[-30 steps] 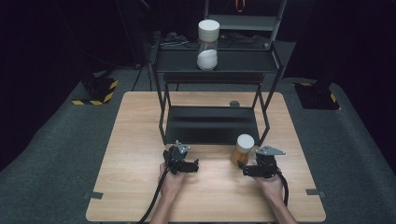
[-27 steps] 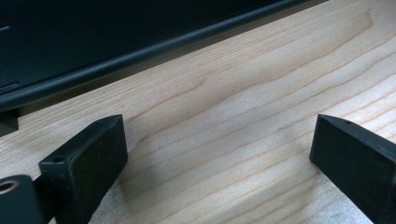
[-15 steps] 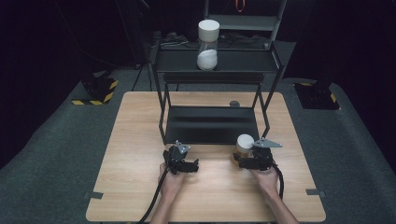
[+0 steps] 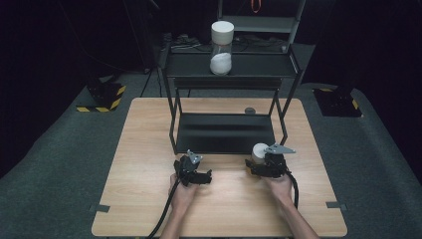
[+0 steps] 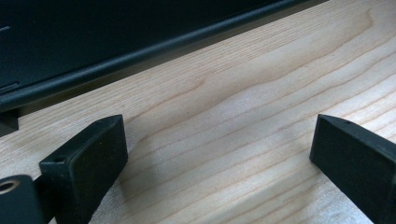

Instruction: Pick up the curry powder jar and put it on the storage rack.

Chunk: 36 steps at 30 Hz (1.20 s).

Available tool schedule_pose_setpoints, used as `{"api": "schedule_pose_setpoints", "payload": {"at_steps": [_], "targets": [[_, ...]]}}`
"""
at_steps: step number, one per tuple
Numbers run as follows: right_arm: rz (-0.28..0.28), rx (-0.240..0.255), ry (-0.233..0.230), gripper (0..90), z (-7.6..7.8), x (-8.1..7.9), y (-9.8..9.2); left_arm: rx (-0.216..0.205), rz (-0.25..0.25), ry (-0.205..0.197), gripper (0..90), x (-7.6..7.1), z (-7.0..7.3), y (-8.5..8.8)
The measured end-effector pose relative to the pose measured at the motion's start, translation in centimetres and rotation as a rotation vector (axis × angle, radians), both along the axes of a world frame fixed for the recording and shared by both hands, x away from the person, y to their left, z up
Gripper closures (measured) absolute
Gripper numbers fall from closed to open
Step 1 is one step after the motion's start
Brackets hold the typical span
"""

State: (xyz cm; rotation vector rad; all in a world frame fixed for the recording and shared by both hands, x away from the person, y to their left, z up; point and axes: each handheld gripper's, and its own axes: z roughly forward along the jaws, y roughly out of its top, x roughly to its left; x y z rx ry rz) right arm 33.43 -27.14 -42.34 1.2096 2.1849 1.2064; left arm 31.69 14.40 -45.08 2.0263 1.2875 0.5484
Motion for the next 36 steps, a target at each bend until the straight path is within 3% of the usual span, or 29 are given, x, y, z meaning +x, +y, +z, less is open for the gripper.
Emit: {"api": "schedule_pose_setpoints", "payload": {"at_steps": [8, 36], "targets": [[0.002, -0.025, 0.001, 29.5, 0.0, 0.1, 0.3, 0.0, 0.0, 0.0, 3.9, 0.0, 0.0, 0.0], [0.061, -0.065, 0.005, 31.1, 1.1, 0.7, -0.2, 0.001, 0.0, 0.0, 3.9, 0.0, 0.0, 0.0]]}}
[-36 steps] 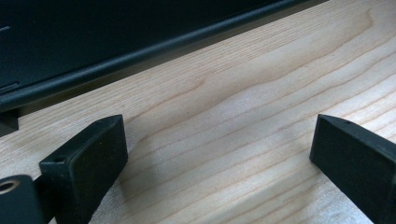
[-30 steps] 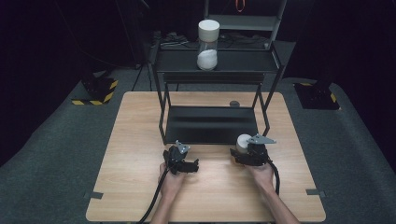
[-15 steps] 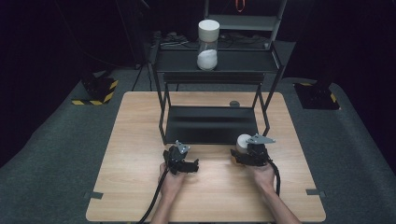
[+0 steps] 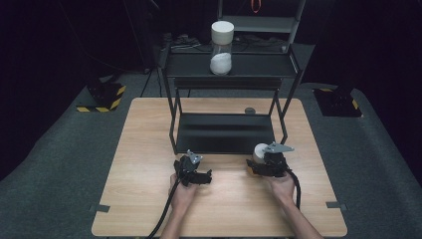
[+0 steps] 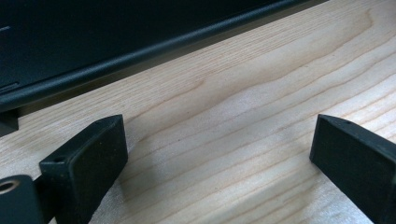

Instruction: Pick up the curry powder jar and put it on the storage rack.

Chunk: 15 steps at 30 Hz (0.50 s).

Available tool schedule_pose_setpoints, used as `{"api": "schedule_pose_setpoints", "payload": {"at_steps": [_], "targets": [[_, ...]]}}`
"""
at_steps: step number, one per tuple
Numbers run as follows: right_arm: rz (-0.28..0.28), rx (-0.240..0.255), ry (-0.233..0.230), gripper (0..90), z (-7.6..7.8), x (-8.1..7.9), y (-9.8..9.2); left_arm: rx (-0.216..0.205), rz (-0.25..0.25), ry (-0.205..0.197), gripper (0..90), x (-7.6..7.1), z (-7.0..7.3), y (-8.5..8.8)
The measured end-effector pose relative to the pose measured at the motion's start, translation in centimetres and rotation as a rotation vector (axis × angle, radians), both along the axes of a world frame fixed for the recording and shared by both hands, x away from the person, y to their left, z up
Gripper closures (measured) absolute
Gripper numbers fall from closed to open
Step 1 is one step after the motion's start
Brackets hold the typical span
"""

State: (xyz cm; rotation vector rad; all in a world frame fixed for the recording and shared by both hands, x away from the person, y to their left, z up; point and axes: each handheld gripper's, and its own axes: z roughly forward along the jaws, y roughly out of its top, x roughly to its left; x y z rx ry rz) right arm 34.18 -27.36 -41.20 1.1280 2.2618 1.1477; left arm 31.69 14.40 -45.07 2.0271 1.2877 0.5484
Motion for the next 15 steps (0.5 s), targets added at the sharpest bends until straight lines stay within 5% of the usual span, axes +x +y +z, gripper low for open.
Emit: {"api": "schedule_pose_setpoints", "payload": {"at_steps": [15], "targets": [[0.027, -0.014, -0.003, 31.2, 2.0, 0.2, -0.5, 0.0, 0.0, 0.0, 4.0, 0.0, 0.0, 0.0]]}}
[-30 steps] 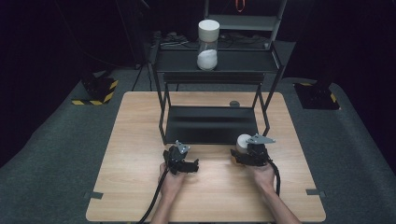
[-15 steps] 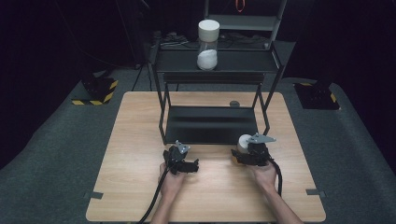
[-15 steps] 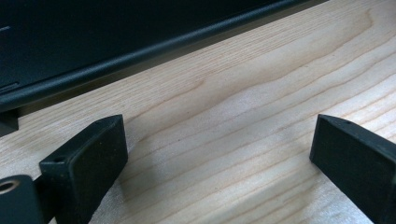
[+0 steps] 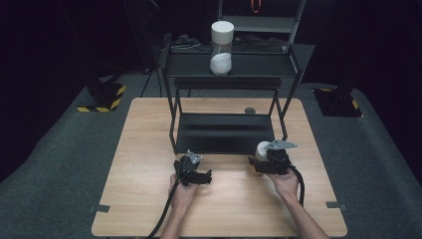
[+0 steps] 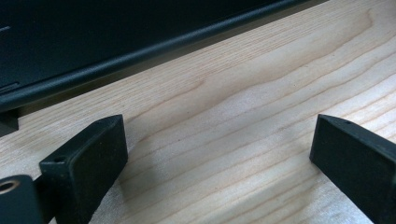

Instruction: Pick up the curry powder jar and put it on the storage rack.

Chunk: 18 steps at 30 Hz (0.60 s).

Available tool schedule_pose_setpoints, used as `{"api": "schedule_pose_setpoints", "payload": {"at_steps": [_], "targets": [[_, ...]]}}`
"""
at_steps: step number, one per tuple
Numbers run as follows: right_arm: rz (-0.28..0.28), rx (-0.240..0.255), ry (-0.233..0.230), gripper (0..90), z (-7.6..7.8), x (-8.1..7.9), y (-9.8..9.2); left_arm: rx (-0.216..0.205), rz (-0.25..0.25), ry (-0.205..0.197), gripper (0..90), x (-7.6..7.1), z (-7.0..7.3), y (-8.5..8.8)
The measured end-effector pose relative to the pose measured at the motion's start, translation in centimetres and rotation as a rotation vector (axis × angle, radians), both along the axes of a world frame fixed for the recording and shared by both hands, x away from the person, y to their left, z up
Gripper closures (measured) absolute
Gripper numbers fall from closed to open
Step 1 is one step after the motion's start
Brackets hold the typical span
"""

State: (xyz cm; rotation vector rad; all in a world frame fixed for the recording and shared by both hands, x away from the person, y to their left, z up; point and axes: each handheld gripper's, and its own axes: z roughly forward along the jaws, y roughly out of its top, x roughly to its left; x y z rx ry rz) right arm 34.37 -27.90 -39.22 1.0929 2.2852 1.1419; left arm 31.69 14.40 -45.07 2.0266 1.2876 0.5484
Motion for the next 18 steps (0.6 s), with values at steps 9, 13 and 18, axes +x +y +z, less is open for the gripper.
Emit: {"api": "schedule_pose_setpoints", "payload": {"at_steps": [9, 13, 18], "targets": [[0.017, -0.007, 0.003, 31.2, 1.8, 0.2, -0.5, 0.0, 0.0, 0.0, 4.0, 0.0, 0.0, 0.0], [0.024, -0.011, 0.004, 31.3, 2.6, 0.3, -0.6, 0.0, 0.0, 0.0, 4.0, 0.0, 0.0, 0.0], [0.033, -0.009, 0.007, 31.3, 3.5, 0.5, -0.7, 0.0, 0.0, 0.0, 4.0, 0.0, 0.0, 0.0]]}}
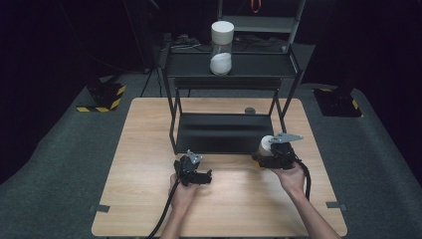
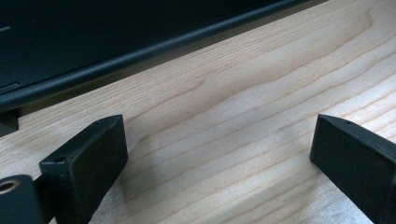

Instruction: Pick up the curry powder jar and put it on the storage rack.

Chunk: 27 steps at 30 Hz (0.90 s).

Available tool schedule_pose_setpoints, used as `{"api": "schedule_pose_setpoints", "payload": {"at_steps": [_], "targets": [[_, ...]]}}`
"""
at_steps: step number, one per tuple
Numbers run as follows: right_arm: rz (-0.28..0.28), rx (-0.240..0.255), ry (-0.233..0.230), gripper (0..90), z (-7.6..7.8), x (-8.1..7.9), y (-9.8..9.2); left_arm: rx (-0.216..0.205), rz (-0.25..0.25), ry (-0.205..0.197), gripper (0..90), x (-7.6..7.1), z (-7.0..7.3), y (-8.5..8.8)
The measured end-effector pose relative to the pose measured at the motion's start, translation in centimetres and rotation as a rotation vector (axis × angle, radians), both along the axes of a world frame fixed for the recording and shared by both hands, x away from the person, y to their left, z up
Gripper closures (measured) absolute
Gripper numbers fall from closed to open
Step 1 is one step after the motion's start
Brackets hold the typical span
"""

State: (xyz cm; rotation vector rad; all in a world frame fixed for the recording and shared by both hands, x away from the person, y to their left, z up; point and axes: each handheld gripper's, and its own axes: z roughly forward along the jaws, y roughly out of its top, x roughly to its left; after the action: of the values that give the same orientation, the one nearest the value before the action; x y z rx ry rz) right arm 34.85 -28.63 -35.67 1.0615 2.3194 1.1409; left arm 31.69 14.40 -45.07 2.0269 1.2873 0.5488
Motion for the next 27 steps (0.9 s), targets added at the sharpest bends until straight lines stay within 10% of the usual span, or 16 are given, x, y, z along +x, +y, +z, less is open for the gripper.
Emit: {"api": "schedule_pose_setpoints", "payload": {"at_steps": [27], "targets": [[0.004, 0.043, 0.008, 31.4, 4.2, -0.3, -1.1, 0.0, 0.001, 0.001, 3.9, 0.0, 0.0, 0.0]]}}
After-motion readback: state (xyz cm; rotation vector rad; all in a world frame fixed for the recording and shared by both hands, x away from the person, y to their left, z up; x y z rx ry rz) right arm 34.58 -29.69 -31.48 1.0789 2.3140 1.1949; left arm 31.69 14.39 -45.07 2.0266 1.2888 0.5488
